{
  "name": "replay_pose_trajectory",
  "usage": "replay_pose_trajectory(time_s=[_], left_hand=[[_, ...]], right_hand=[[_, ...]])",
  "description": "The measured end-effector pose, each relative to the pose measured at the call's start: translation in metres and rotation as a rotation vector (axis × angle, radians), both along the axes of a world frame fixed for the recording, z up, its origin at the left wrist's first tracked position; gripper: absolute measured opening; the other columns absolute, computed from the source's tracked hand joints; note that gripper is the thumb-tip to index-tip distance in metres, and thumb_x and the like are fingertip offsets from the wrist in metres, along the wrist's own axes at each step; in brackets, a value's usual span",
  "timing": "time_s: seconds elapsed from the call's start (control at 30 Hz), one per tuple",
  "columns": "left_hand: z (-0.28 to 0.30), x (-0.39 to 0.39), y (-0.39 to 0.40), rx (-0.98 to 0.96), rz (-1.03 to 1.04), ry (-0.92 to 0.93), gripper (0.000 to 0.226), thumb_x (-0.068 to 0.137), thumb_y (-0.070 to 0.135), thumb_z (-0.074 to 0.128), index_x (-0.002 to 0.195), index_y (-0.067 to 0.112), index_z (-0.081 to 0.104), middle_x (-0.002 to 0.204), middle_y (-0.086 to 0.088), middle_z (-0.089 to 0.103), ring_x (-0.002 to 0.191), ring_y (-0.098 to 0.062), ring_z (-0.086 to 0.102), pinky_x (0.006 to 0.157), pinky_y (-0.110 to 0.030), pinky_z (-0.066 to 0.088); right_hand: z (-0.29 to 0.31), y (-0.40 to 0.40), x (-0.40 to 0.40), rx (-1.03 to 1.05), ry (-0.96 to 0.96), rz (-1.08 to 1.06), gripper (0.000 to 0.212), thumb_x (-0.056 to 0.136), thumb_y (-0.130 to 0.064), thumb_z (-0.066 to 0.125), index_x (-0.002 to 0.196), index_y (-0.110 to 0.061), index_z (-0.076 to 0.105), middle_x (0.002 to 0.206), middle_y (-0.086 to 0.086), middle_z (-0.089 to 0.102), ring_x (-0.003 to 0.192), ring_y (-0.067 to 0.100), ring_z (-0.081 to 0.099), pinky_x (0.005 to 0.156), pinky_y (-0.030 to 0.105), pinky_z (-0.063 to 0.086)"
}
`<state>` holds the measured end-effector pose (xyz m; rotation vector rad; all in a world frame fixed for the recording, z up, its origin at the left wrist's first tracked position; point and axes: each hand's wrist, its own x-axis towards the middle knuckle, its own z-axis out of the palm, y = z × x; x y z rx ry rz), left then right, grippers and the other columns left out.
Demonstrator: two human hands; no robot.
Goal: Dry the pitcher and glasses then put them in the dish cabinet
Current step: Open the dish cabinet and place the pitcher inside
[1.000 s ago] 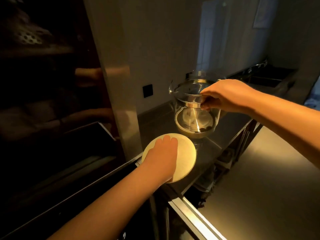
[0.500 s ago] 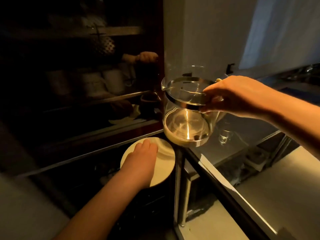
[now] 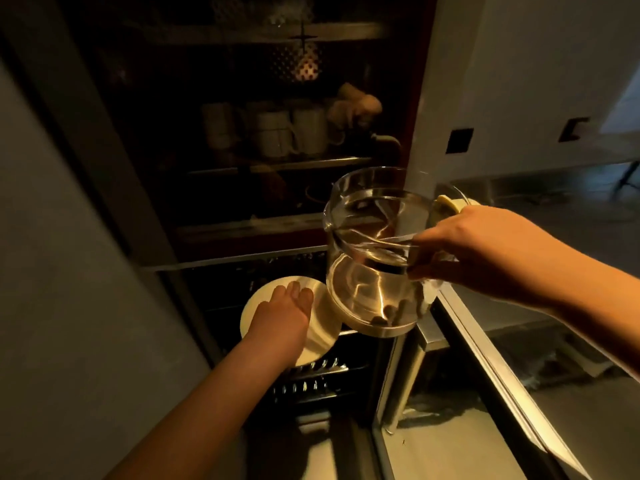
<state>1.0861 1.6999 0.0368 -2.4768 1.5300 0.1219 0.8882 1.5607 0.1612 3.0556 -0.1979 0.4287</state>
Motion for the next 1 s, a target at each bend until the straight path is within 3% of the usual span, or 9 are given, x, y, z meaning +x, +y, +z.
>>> replay_pose_trajectory(time_s=[0.13, 0.3, 0.47, 0.57, 0.67, 0.83, 1.0], left_hand=[[-0.013, 0.004, 0.019, -0.008, 0.063, -0.046, 0.080, 0.079, 0.008, 0.067, 0.144, 0.014, 0.020, 0.137, -0.008, 0.028, 0.123, -0.025, 0.033, 0.085, -0.032, 0.040], [-0.034, 0.014, 0.033, -0.058, 0.130, -0.047, 0.074, 0.076, 0.009, 0.069, 0.137, 0.016, 0.029, 0.134, -0.005, 0.032, 0.120, -0.024, 0.036, 0.085, -0.031, 0.041], [-0.053, 0.032, 0.034, -0.130, 0.148, -0.017, 0.057, 0.083, 0.012, 0.063, 0.132, 0.017, 0.035, 0.134, -0.004, 0.035, 0.120, -0.023, 0.037, 0.085, -0.032, 0.042], [-0.069, 0.048, 0.028, -0.105, 0.143, -0.006, 0.059, 0.082, 0.009, 0.063, 0.133, 0.016, 0.035, 0.135, -0.005, 0.034, 0.121, -0.023, 0.036, 0.087, -0.033, 0.042], [-0.081, 0.066, 0.015, -0.098, 0.124, 0.021, 0.063, 0.081, 0.009, 0.064, 0.135, 0.017, 0.032, 0.137, -0.004, 0.032, 0.123, -0.023, 0.035, 0.089, -0.032, 0.041], [-0.098, 0.092, -0.018, -0.147, 0.017, 0.027, 0.064, 0.079, 0.004, 0.064, 0.133, 0.018, 0.035, 0.133, -0.003, 0.036, 0.120, -0.022, 0.037, 0.086, -0.030, 0.040], [-0.115, 0.108, -0.049, -0.172, -0.098, 0.057, 0.065, 0.077, 0.005, 0.066, 0.133, 0.018, 0.035, 0.133, -0.003, 0.036, 0.121, -0.021, 0.037, 0.088, -0.029, 0.040]], right_hand=[[-0.017, 0.006, 0.000, 0.010, -0.025, 0.070, 0.019, 0.076, -0.041, 0.053, 0.085, -0.030, 0.066, 0.068, -0.013, 0.066, 0.057, 0.006, 0.061, 0.048, 0.017, 0.044], [-0.043, 0.015, 0.002, 0.014, -0.105, 0.147, 0.023, 0.076, -0.045, 0.051, 0.082, -0.029, 0.066, 0.065, -0.009, 0.065, 0.055, 0.012, 0.062, 0.044, 0.031, 0.052], [-0.075, 0.021, 0.013, -0.046, -0.071, 0.180, 0.016, 0.066, -0.039, 0.068, 0.078, -0.030, 0.067, 0.058, -0.010, 0.062, 0.049, 0.009, 0.060, 0.050, 0.023, 0.045], [-0.099, 0.022, 0.018, -0.008, -0.041, 0.171, 0.030, 0.051, -0.031, 0.083, 0.077, -0.030, 0.068, 0.056, -0.012, 0.062, 0.049, 0.003, 0.059, 0.054, 0.019, 0.043], [-0.119, 0.025, 0.020, 0.049, -0.021, 0.154, 0.037, 0.047, -0.028, 0.086, 0.079, -0.033, 0.066, 0.061, -0.017, 0.063, 0.055, 0.000, 0.060, 0.056, 0.021, 0.049], [-0.146, 0.028, 0.027, 0.058, -0.024, 0.116, 0.035, 0.053, -0.034, 0.077, 0.083, -0.036, 0.059, 0.064, -0.020, 0.063, 0.057, -0.002, 0.059, 0.054, 0.018, 0.046], [-0.170, 0.025, 0.031, 0.036, 0.029, 0.020, 0.049, 0.042, -0.029, 0.087, 0.083, -0.034, 0.060, 0.064, -0.018, 0.063, 0.057, 0.001, 0.059, 0.052, 0.020, 0.049]])
